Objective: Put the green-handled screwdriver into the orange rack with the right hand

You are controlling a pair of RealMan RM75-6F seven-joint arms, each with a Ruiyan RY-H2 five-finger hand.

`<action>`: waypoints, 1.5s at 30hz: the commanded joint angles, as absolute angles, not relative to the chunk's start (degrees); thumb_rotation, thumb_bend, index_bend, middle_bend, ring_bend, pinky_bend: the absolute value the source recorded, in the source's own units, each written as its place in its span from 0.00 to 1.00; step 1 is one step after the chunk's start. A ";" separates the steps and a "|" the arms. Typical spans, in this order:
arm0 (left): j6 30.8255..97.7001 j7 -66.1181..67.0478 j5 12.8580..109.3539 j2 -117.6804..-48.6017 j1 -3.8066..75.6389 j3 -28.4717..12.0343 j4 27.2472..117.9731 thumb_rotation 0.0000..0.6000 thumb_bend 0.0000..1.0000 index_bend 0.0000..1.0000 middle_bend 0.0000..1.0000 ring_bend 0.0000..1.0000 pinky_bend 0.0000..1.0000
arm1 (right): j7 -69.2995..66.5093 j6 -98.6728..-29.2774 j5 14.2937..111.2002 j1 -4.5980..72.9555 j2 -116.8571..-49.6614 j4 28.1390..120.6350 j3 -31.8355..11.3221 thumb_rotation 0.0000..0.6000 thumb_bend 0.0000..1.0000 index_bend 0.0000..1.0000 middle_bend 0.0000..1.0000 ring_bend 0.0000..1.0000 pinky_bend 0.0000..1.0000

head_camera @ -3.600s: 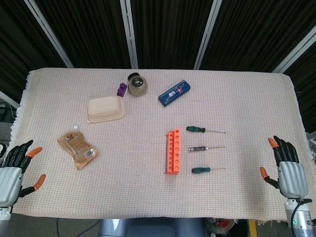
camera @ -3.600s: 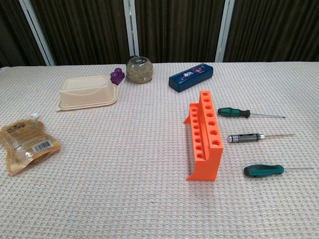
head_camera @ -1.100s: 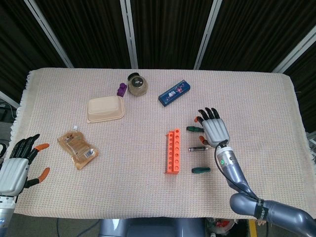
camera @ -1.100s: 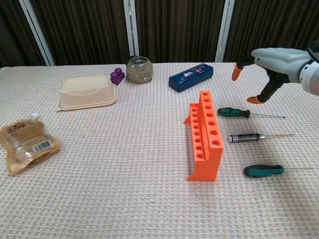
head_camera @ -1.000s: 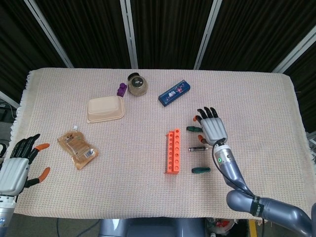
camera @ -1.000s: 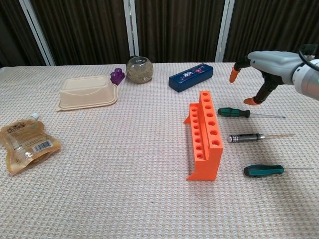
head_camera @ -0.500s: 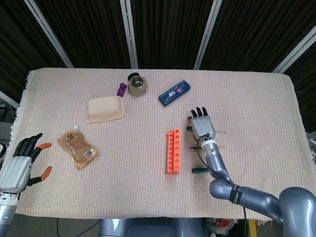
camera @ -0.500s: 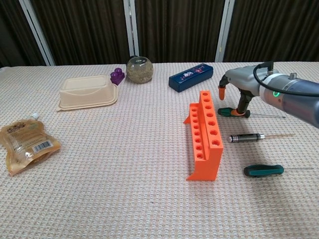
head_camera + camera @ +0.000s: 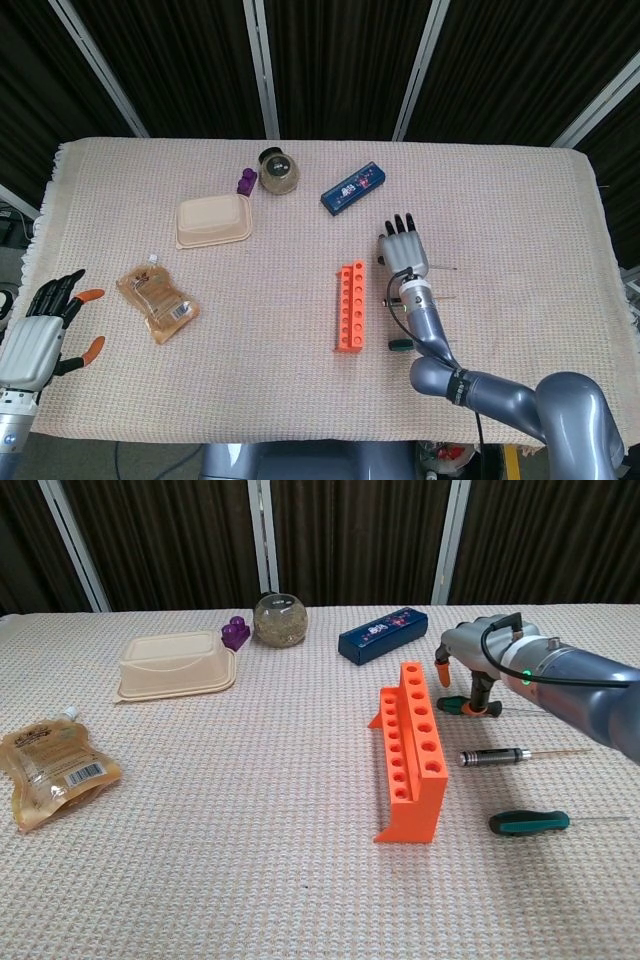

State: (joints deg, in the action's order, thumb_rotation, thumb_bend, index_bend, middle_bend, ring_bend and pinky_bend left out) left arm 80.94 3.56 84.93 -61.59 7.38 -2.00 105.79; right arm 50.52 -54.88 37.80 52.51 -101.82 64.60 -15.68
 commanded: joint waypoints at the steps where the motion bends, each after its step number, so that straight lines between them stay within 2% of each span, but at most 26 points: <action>1: 80.82 3.37 84.93 -61.55 7.40 -1.93 105.81 1.00 0.32 0.23 0.01 0.00 0.00 | 51.06 -54.65 37.12 53.05 -102.38 63.48 -15.74 1.00 0.24 0.41 0.13 0.00 0.00; 17: 80.12 2.78 84.51 -61.36 7.70 -1.72 105.62 1.00 0.32 0.23 0.00 0.00 0.00 | 51.78 -51.75 35.16 54.15 -104.78 57.54 -14.84 1.00 0.25 0.45 0.14 0.00 0.00; 24: 80.11 2.61 84.48 -61.49 7.80 -1.76 105.53 1.00 0.32 0.23 0.00 0.00 0.00 | 52.95 -51.92 35.04 53.86 -103.80 59.31 -13.87 1.00 0.25 0.47 0.14 0.00 0.00; 31: 80.23 2.34 84.45 -61.61 7.76 -1.71 105.32 1.00 0.32 0.23 0.00 0.00 0.00 | 54.00 -53.47 34.79 52.66 -100.44 65.49 -12.59 1.00 0.25 0.46 0.15 0.00 0.00; 45: 80.18 2.59 84.24 -61.63 7.73 -1.55 105.60 1.00 0.32 0.23 0.00 0.00 0.00 | 52.86 -53.46 35.22 52.81 -99.78 66.29 -11.94 1.00 0.25 0.47 0.15 0.00 0.00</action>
